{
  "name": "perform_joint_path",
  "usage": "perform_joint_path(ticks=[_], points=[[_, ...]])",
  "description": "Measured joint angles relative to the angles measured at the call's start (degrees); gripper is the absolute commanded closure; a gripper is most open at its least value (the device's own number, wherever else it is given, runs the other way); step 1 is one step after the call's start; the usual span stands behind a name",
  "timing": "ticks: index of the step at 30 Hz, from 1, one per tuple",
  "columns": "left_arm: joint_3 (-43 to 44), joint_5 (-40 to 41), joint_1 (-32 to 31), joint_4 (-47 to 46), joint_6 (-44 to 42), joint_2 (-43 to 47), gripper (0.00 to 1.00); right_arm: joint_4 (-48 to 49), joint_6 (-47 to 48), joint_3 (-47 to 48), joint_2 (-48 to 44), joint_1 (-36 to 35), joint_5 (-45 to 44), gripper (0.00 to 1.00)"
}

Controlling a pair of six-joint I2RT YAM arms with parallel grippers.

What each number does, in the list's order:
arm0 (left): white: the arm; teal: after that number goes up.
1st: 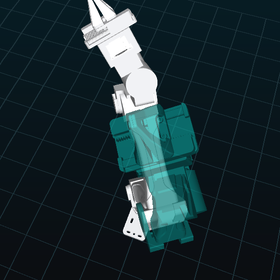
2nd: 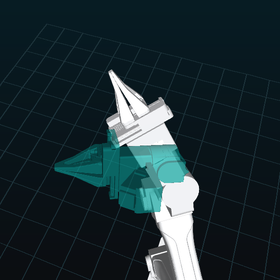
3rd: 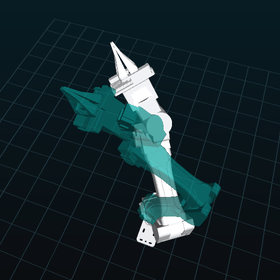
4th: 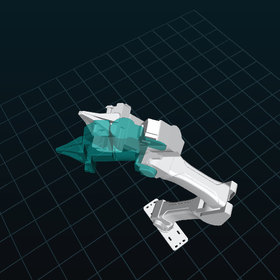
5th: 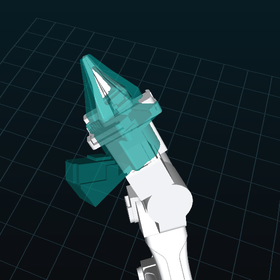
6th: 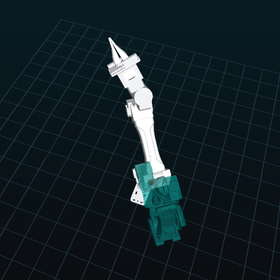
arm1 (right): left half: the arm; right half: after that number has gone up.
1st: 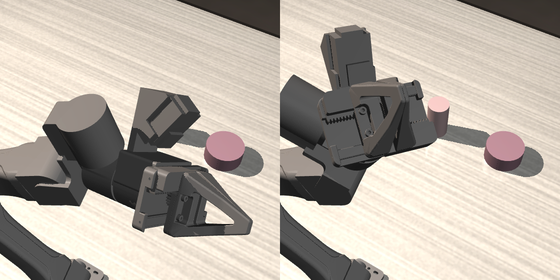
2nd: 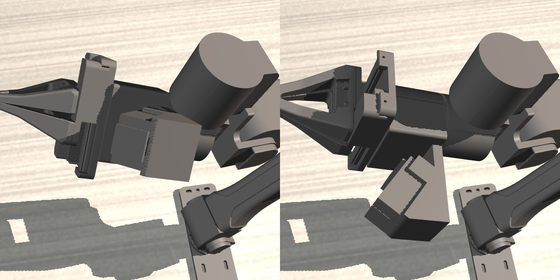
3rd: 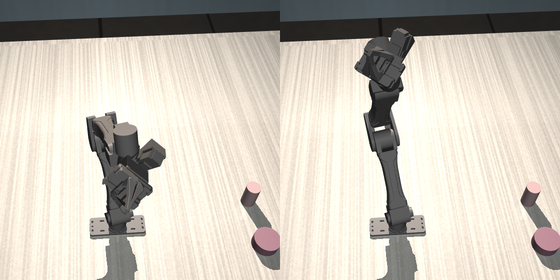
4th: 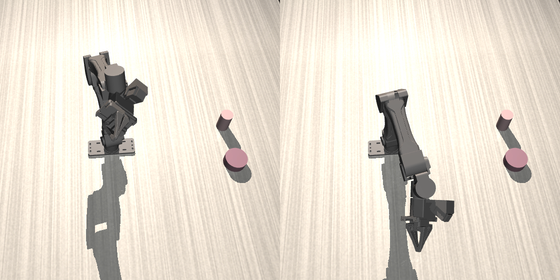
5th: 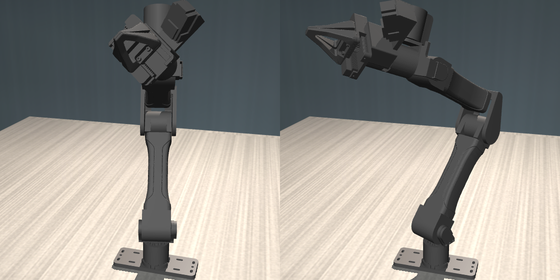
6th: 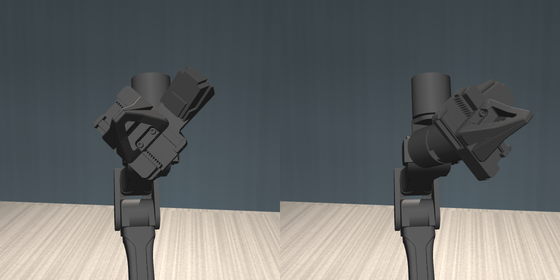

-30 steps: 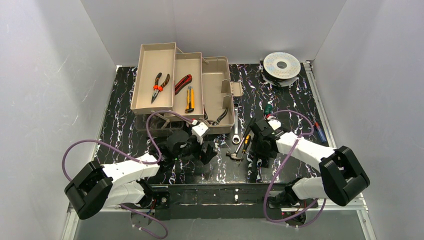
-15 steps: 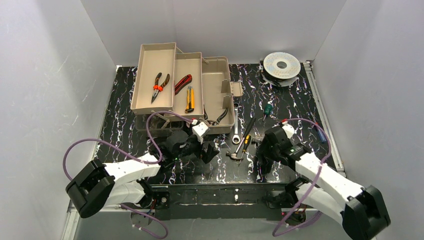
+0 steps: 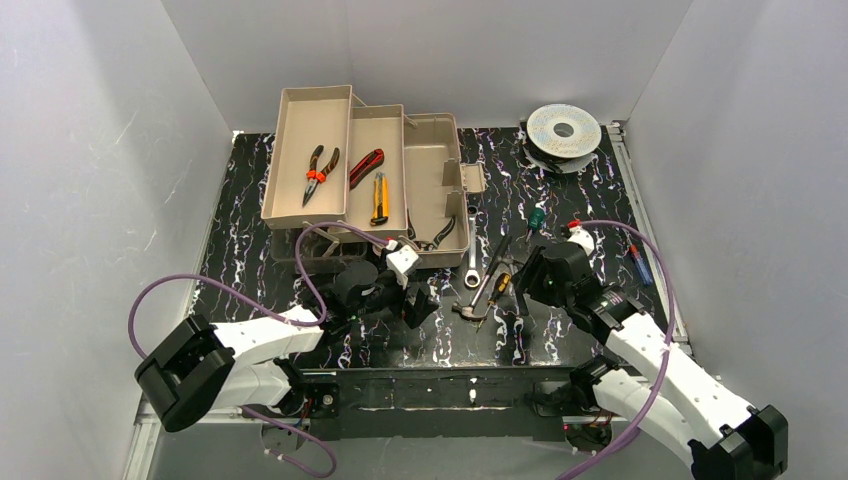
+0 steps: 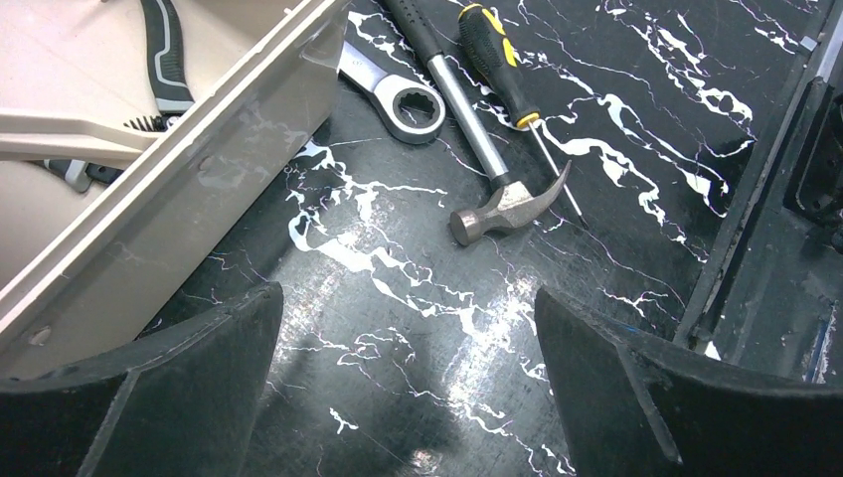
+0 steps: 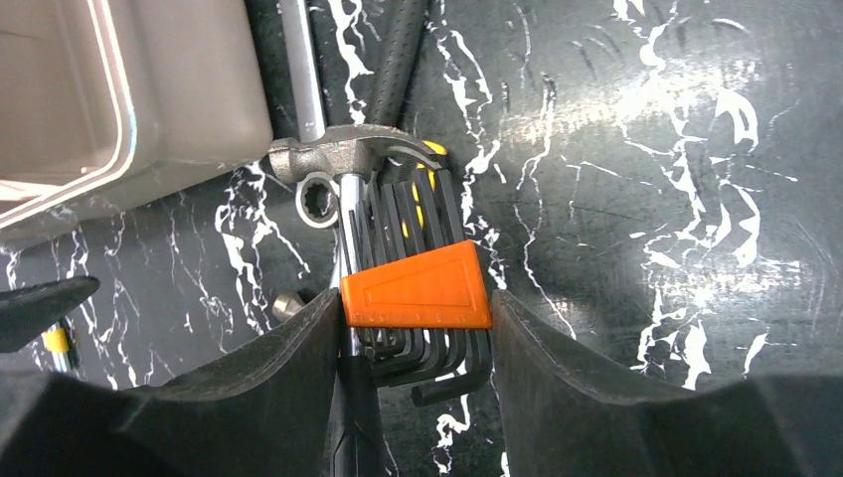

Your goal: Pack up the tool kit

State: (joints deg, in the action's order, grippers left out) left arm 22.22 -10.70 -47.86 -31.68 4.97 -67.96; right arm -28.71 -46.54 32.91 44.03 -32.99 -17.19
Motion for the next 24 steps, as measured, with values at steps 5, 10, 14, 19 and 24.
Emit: perform_joint_path(ticks=[5, 10, 14, 19, 24], points=[[0.0, -0.5, 0.0, 0.0, 0.0, -0.1, 0.02, 0.3, 1.3, 0.8, 1.0, 0.0, 3.1, 0.50], [0.0, -0.7, 0.0, -0.1, 0.0, -0.1, 0.02, 2.1, 3.0, 2.0, 2.7, 0.0, 7.3, 0.50], [0.0, -0.7, 0.0, -0.1, 0.0, 0.1, 0.02, 4.5, 4.6, 4.6, 4.3, 0.0, 10.0, 0.50], [0.0, -0.7, 0.0, -0.9, 0.0, 0.4, 0.02, 8.0, 6.4, 9.2, 8.1, 0.0, 12.1, 0.50], [0.0, -0.8, 0.0, -1.3, 0.0, 0.5, 0.02, 12.1, 7.8, 14.6, 15.3, 0.0, 14.9, 0.50]])
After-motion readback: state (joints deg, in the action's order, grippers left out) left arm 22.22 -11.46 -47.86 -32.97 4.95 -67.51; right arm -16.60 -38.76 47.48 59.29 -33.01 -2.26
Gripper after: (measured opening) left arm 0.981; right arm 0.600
